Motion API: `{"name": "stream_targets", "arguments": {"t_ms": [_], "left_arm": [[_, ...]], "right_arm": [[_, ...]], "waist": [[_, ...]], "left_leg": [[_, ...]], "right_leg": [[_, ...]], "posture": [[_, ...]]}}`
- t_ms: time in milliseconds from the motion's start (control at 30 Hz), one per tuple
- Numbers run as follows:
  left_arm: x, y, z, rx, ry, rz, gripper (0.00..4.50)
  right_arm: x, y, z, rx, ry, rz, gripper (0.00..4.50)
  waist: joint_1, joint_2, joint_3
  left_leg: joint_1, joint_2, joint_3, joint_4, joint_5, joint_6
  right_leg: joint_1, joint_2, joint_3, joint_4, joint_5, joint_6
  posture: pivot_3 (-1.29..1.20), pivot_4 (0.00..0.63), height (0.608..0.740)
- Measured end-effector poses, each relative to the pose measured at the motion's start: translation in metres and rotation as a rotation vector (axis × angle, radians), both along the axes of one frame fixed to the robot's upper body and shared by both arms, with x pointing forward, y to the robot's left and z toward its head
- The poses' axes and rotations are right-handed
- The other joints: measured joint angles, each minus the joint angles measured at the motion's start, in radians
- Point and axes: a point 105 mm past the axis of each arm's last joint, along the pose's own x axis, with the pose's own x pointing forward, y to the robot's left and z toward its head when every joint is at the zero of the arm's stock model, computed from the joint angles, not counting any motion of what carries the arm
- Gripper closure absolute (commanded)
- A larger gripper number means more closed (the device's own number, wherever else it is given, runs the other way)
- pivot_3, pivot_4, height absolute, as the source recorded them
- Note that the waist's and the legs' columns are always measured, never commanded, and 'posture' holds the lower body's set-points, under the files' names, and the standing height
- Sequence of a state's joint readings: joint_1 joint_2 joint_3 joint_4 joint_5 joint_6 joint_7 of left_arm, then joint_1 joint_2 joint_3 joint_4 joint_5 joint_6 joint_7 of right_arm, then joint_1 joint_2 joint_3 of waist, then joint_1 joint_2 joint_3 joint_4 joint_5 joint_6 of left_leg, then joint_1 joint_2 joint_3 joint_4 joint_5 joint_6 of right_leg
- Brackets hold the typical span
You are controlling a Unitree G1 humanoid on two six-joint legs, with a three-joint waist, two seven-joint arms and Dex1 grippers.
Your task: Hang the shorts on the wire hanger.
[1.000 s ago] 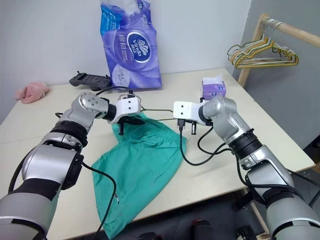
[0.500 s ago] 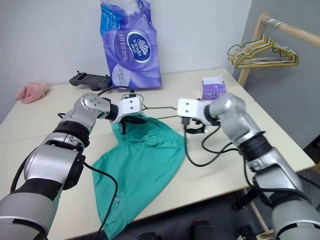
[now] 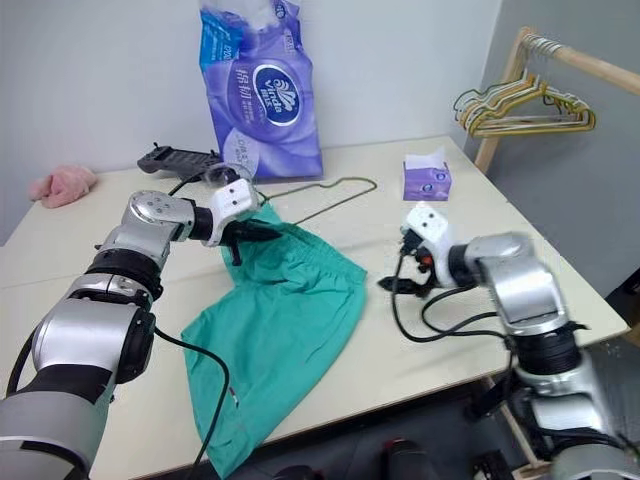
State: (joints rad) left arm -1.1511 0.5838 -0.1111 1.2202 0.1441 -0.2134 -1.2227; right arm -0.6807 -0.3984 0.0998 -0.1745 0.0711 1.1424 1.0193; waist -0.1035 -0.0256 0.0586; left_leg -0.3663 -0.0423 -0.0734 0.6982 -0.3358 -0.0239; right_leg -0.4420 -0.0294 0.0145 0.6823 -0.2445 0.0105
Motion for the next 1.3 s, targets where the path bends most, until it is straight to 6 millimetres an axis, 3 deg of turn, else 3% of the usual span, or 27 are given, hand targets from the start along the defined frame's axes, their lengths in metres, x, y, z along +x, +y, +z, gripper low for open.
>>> {"name": "stream_targets", "arguments": {"t_ms": [100,200,433,633,1000,1100,1300], "left_arm": [[-0.003,-0.002,0.006,-0.037,0.024,-0.027,4.50],[-0.006,-0.001,0.006,-0.041,0.038,-0.036,4.50],[-0.009,0.002,0.010,-0.054,0.040,-0.044,4.50],[-0.012,0.005,0.009,-0.058,0.044,-0.038,4.50],[-0.011,0.003,0.015,-0.084,0.024,-0.035,4.50],[-0.011,0.003,0.015,-0.085,0.025,-0.033,4.50],[-0.011,0.004,0.015,-0.083,0.021,-0.028,4.50]], "right_arm": [[0.009,0.017,-0.007,0.169,0.127,-0.030,0.02],[0.022,0.020,-0.012,0.228,0.186,-0.071,0.02],[0.043,0.014,-0.047,0.226,0.256,-0.151,0.02],[0.052,0.016,-0.065,0.217,0.277,-0.171,0.02],[0.057,0.040,-0.057,0.261,0.277,-0.117,0.02],[0.054,0.044,-0.055,0.285,0.298,-0.090,0.60],[0.051,0.040,-0.048,0.287,0.305,-0.057,2.68]], "waist": [[0.000,0.000,-0.001],[-0.004,0.000,-0.001],[-0.011,0.000,-0.005],[-0.011,0.000,-0.009],[-0.010,0.001,-0.010],[-0.010,0.001,-0.010],[-0.009,0.001,-0.010]], "left_leg": [[0.000,-0.001,0.000,0.000,0.000,0.000],[0.000,-0.001,-0.001,0.000,0.000,0.000],[0.000,0.000,0.000,-0.001,0.000,0.000],[0.000,0.000,-0.001,-0.001,0.000,0.000],[0.000,0.000,-0.001,-0.001,0.000,0.000],[0.000,0.000,-0.001,-0.001,0.000,0.000],[0.000,0.000,-0.001,-0.001,0.000,0.000]], "right_leg": [[0.000,0.000,0.000,0.000,0.000,0.000],[0.000,0.000,0.000,0.000,0.000,0.000],[0.000,0.000,0.000,0.000,0.000,0.000],[0.000,0.000,0.000,0.000,0.000,0.000],[0.000,0.000,0.000,0.000,0.000,0.000],[0.000,0.000,0.000,0.000,0.000,0.000],[0.000,0.000,0.000,0.000,0.000,0.000]], "posture": [[-0.08,0.021,0.740],[-0.06,0.013,0.740],[-0.03,0.004,0.740],[-0.01,0.000,0.740],[0.00,0.005,0.740],[0.00,0.007,0.740],[0.00,0.013,0.740]]}}
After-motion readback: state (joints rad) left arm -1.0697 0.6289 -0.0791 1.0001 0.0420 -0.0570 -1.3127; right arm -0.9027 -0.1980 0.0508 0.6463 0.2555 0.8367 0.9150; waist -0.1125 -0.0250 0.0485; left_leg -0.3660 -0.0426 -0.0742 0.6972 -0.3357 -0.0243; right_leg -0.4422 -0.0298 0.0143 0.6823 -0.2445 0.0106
